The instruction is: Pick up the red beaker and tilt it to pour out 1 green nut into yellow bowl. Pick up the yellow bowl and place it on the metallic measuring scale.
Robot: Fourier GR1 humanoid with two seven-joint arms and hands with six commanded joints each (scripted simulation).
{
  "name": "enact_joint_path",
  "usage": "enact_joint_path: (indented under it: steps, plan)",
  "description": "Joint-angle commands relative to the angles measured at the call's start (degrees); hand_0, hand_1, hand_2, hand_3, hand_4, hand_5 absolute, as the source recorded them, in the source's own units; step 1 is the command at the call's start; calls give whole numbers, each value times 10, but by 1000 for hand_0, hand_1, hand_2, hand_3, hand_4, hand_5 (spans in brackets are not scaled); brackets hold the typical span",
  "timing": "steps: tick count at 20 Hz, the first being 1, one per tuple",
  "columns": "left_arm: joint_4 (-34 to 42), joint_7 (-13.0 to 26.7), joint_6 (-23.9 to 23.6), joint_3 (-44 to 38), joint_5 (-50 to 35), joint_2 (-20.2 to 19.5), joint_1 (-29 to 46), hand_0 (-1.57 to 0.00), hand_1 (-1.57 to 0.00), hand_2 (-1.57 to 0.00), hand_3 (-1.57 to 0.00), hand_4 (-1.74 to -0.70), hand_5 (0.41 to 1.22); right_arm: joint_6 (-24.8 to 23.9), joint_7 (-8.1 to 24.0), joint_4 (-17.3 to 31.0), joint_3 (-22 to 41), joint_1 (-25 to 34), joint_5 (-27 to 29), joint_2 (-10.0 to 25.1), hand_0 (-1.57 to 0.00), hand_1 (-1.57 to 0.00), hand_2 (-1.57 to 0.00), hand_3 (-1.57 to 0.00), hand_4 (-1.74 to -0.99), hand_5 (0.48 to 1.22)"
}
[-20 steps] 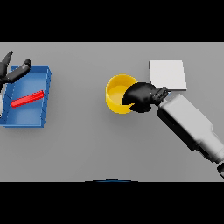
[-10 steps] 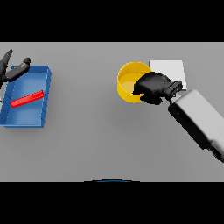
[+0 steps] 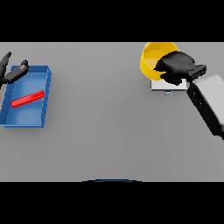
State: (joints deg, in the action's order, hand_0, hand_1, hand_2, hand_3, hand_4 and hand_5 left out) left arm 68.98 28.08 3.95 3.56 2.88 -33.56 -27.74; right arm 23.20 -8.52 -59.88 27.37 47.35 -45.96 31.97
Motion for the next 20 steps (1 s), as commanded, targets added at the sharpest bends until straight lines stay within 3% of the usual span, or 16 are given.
enact_joint_path:
  steps: [1, 7, 12, 20]
  plan:
    - [-1, 9, 3, -2, 0, -4, -5, 1, 1, 1, 1, -852, 758, -12, -5, 19, -3, 2, -2, 1, -1567, -1571, -1556, -1155, -1741, 1221]
    - [22, 36, 2, -2, -7, -6, 0, 1, 1, 1, 1, -865, 779, -63, -21, 138, -18, 23, -8, -11, -1570, -1571, -1500, -1181, -1741, 1221]
    - [7, 28, 1, 7, 6, -1, -6, 1, 1, 1, 1, -858, 804, -96, -39, 219, -25, 35, -10, -31, -1571, -1571, -1398, -1342, -1741, 1221]
    - [7, 32, 0, 7, 4, 3, -10, 1, 1, 1, 1, -844, 783, -100, -48, 270, -25, 52, -9, -44, -1571, -1571, -1374, -1448, -1741, 1221]
